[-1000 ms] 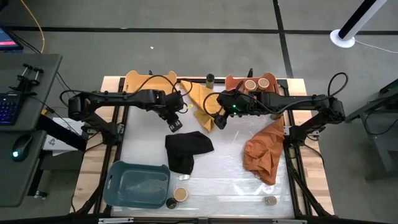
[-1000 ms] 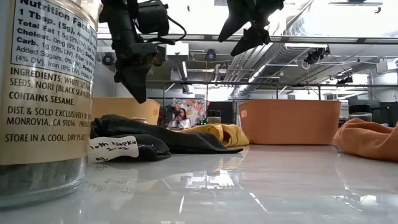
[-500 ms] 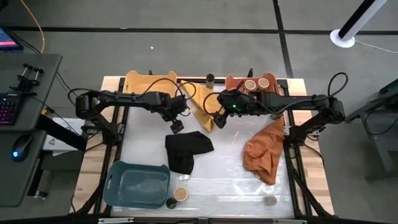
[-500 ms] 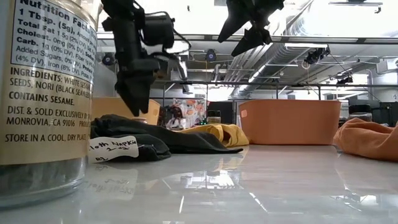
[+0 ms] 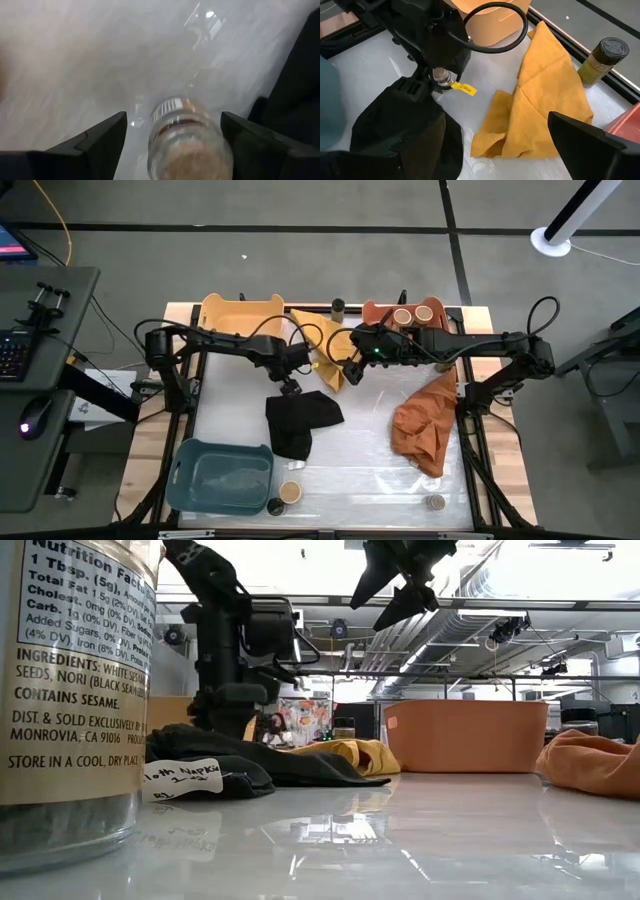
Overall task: Sort spices by type
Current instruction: Put the top brown seasoning bottle into the yellow bin
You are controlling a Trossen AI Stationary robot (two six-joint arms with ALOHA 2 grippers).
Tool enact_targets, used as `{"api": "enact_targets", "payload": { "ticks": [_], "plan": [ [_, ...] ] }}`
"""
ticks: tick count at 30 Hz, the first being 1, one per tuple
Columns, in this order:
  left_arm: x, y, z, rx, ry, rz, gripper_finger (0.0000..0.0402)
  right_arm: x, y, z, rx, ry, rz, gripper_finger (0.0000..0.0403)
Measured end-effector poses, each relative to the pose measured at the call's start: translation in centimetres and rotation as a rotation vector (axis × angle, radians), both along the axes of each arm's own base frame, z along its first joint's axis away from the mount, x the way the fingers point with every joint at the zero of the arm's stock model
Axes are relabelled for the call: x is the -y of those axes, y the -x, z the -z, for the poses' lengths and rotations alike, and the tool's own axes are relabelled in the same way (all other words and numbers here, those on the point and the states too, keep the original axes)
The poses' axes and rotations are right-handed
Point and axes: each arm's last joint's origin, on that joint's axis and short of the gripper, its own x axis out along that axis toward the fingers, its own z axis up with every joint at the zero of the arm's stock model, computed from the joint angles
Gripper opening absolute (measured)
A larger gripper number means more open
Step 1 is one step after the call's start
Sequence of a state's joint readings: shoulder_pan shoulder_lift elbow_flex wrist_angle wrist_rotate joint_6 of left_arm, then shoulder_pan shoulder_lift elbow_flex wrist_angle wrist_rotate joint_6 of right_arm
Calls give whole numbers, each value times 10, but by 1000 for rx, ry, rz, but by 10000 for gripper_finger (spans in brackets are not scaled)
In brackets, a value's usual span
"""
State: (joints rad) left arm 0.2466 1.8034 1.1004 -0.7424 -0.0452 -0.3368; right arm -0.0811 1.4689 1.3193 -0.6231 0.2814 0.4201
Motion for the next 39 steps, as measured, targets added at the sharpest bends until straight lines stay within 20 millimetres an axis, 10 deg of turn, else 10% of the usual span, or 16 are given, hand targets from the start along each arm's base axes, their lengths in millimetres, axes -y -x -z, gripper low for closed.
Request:
{"api": "enact_targets", "payload": {
  "ticks": [8,13,25,31,39],
  "plan": [
    [1,2,-1,-17,0,-2,156,0,0,0,0,0,2,348],
    [-1,10,-16,-11,-5,14,145,1,0,0,-3,17,20,348],
    [-89,81,-142,266,-313,-257,145,3,0,1,18,-17,77,348],
    [-146,107,-107,155,-150,-420,145,3,-2,3,30,-53,121,348],
    [-169,107,-55,-61,-56,-478,145,3,-4,5,48,-85,157,348]
  ]
}}
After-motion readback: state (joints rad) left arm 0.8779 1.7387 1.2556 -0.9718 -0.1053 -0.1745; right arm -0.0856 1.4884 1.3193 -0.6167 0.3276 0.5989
